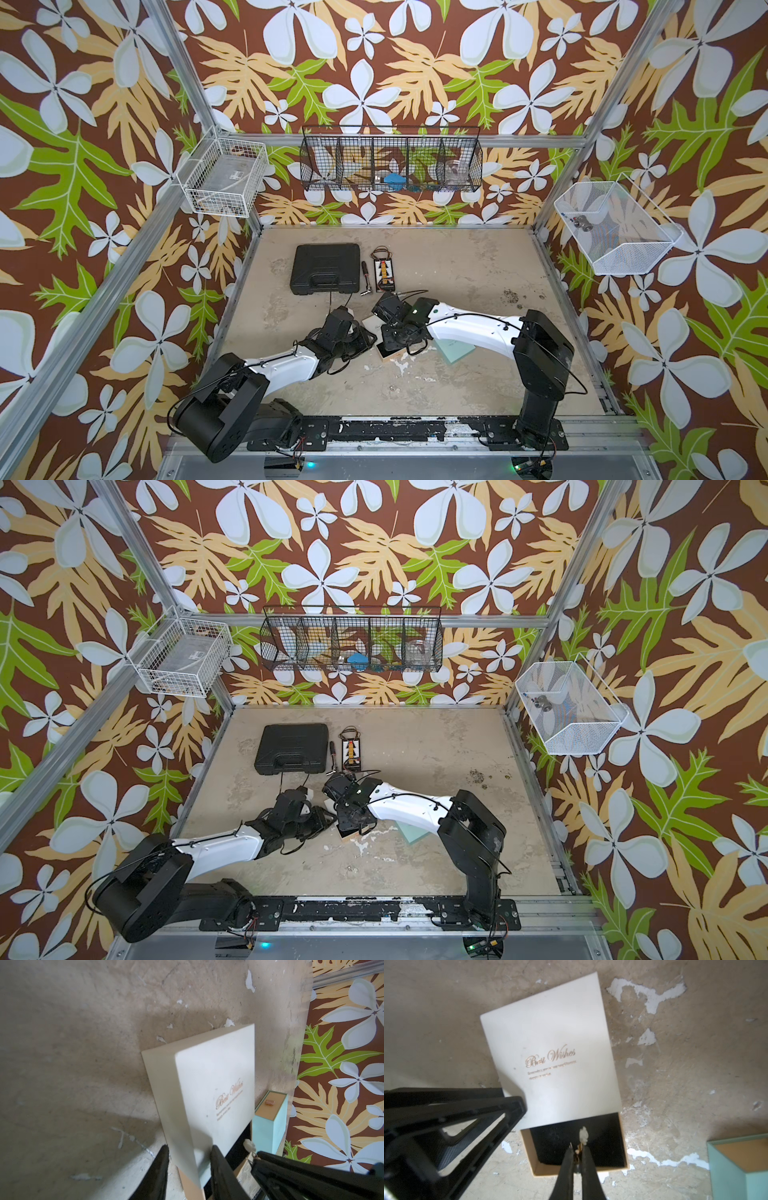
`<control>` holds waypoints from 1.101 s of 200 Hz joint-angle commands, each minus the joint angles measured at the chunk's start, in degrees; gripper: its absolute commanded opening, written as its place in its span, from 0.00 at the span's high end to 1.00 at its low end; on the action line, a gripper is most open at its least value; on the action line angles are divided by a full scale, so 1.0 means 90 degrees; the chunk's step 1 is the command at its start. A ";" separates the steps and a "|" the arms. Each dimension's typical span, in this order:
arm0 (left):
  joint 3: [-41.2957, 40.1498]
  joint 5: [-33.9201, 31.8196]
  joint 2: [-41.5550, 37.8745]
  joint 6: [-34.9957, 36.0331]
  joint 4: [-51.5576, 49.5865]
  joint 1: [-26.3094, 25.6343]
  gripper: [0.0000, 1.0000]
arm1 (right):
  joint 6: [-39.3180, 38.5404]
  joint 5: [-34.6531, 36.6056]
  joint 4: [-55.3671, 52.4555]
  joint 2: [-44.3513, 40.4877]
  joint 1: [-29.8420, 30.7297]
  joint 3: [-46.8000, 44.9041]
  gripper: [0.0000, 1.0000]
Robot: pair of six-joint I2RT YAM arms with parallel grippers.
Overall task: Take out the earrings from the drawer-style jewelry box
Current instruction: Pick up the earring from the drawer, then place the earring at the center of the board.
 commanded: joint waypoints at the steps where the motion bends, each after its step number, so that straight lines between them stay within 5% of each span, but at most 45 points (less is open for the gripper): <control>1: 0.0029 -0.0047 0.0021 0.0151 -0.0225 0.0000 0.65 | -0.0150 0.0114 -0.0215 -0.0104 0.0055 -0.0077 0.94; 98: 0.0119 -0.0034 -0.0023 0.0191 -0.0343 -0.0005 0.65 | -0.0907 -0.0418 0.0015 -0.1147 0.0872 -0.1489 0.93; 220: 0.0217 -0.0073 -0.0295 0.0171 -0.0563 -0.0005 0.65 | -0.0921 -0.0877 0.0327 -0.0703 0.1087 -0.1755 0.91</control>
